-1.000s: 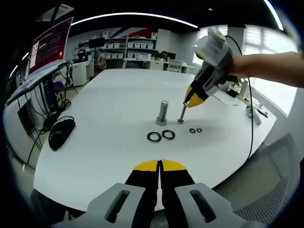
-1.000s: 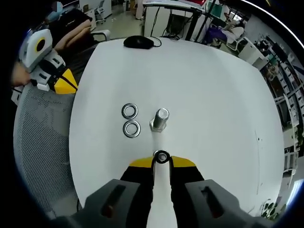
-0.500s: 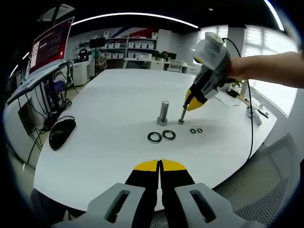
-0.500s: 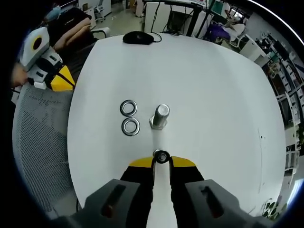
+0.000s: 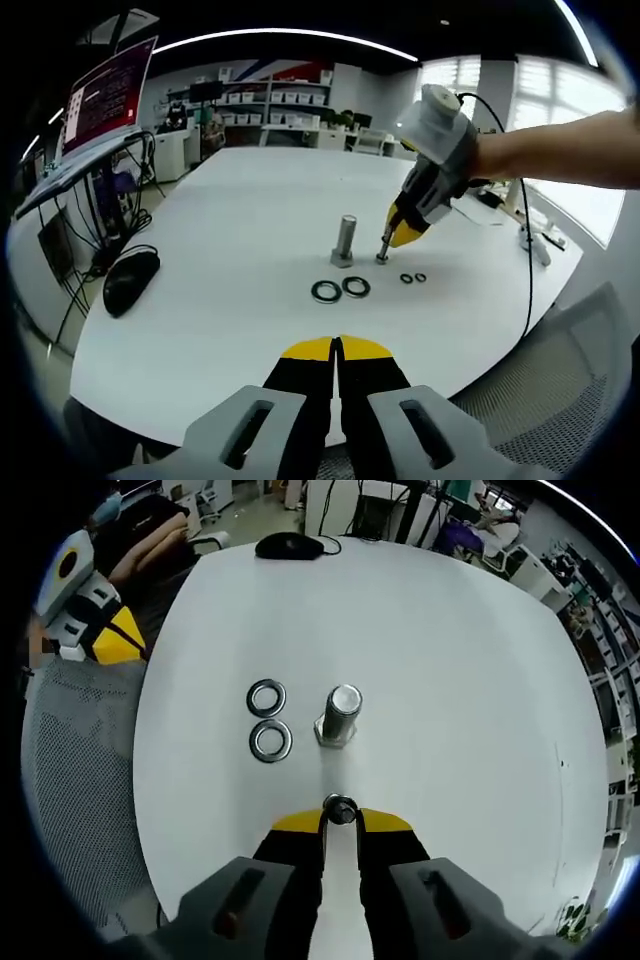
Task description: Place the washer onto the threaded stud by aligning its center hole with the stud, sliding it down to the base, and recovering from edge contact or off-axis alignment until the washer reaches the visible bottom stop.
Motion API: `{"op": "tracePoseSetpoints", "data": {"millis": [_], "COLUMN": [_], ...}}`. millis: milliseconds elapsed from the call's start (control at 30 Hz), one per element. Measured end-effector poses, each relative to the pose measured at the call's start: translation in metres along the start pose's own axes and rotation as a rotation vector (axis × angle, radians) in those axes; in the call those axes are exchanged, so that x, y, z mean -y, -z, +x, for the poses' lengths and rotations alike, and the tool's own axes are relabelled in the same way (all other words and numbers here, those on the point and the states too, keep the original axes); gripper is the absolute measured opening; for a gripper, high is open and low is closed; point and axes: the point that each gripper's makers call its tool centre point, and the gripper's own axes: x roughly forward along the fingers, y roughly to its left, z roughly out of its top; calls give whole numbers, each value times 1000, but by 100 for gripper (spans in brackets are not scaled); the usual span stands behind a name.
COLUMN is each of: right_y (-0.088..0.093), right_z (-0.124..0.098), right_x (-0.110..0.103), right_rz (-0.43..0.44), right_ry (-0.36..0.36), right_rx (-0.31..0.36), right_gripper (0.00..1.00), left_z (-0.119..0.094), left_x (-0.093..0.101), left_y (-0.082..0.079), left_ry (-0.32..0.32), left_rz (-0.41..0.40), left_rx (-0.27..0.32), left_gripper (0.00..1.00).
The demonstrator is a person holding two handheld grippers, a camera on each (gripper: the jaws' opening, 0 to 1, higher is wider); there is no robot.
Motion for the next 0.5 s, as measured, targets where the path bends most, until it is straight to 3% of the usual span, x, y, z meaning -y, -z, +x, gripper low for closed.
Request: {"op": "tracePoseSetpoints", "data": {"millis": [500], "right_y": [8], "right_z": [16], "right_x": [-3], "right_rz": [8], "right_ry": [-15], "right_rx": [-29], "right_gripper": [14], "left_z": [1], "left_x": [1], "left_y": [-2], "left_ry": [6], "left_rz": [9], "left_rx": [8], "left_gripper": [0]}}
